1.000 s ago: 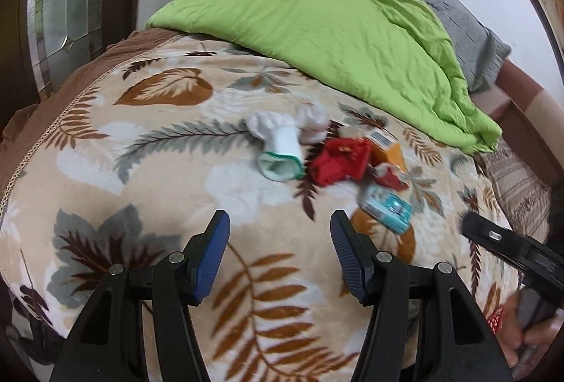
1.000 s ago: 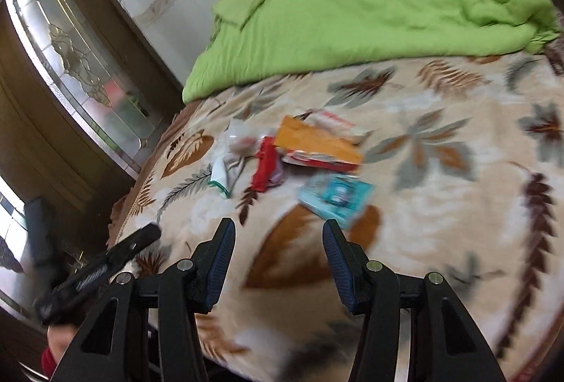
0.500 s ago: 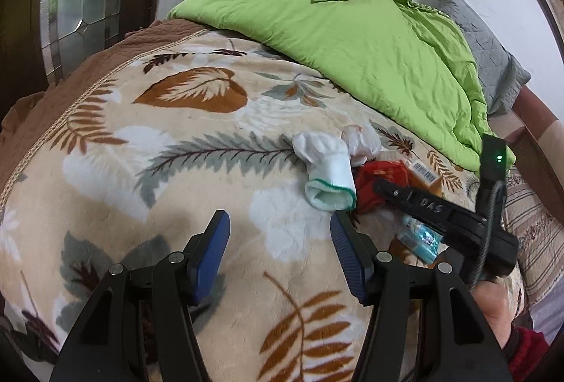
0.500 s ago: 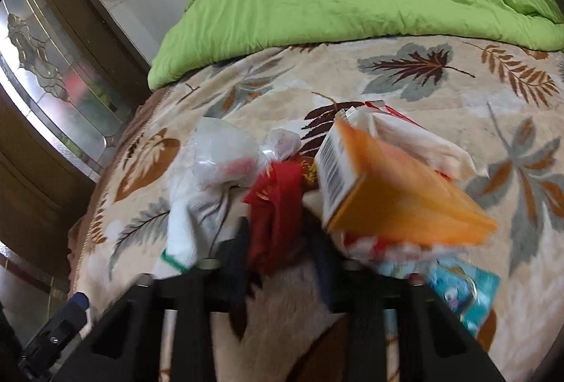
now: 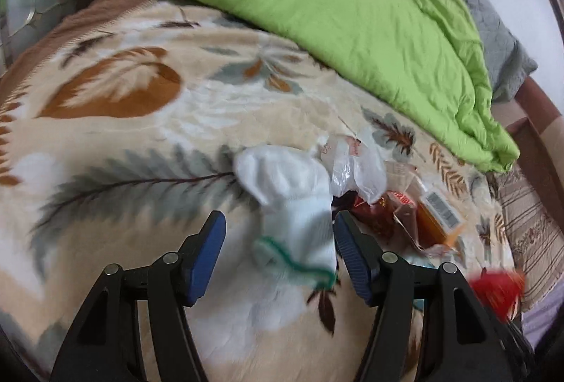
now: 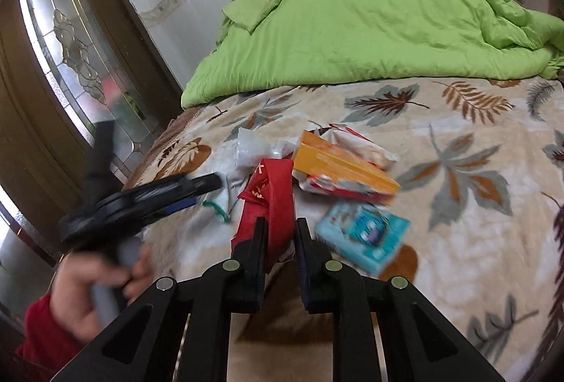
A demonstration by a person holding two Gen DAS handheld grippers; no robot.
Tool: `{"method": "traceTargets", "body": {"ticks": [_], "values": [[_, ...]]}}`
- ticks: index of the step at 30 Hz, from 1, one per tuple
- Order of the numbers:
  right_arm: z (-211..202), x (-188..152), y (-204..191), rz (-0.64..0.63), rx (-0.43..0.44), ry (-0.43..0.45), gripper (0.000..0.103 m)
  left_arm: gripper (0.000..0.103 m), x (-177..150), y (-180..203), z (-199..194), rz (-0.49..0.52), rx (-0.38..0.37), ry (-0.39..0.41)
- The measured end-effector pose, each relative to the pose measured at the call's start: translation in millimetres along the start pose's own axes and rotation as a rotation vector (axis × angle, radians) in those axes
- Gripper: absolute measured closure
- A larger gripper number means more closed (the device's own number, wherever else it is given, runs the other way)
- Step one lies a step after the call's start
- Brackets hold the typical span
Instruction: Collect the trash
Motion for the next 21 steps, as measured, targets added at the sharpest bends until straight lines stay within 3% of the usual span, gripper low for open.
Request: {"method": "traceTargets", "body": {"ticks": [3, 4, 5, 7, 12, 21], "values": [[-10.8, -4.1, 3.6, -0.004, -0.004, 0.009, 0.087, 0.047, 3.7, 1.1, 20.9, 0.005, 0.027, 0.005], [-13.0, -4.7, 4.4, -0.008, -0.005, 0.009, 0.087, 0.065, 3.3, 1.5, 27.7, 0.005, 0.026, -0.003], [-15.8, -5.3, 5.6, -0.006, -0.007, 0.012, 0.087, 0.074, 2.3, 0.7, 30.9, 0.004, 0.032, -0.008], [-20.4, -6.8, 6.7, -0.005, -0.006, 0.015, 0.087, 0.081, 0.5, 0.9, 27.5, 0.026, 0.041, 0.014], [-34.9, -11.0, 7.6, -0.029, -0.023, 0.03, 0.087, 0.085, -14.2, 4.4, -0.6, 0.037, 0.019, 0.048], [-77.6, -25.7, 18.6, -0.048, -0.075, 0.078, 0.087, 0.085, -61.9, 37.1, -101.7, 0.144, -0.008, 0.213]]}}
Point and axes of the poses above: each gripper's, at about its wrist camera, not at the fingertips, and z roughly the way its jaws point, y to its right, x to its top, the point moved 10 cm from there along z, roughly the way its jaws point, and after that the axes turned 9 degrees about x, right-handed, at the moved point
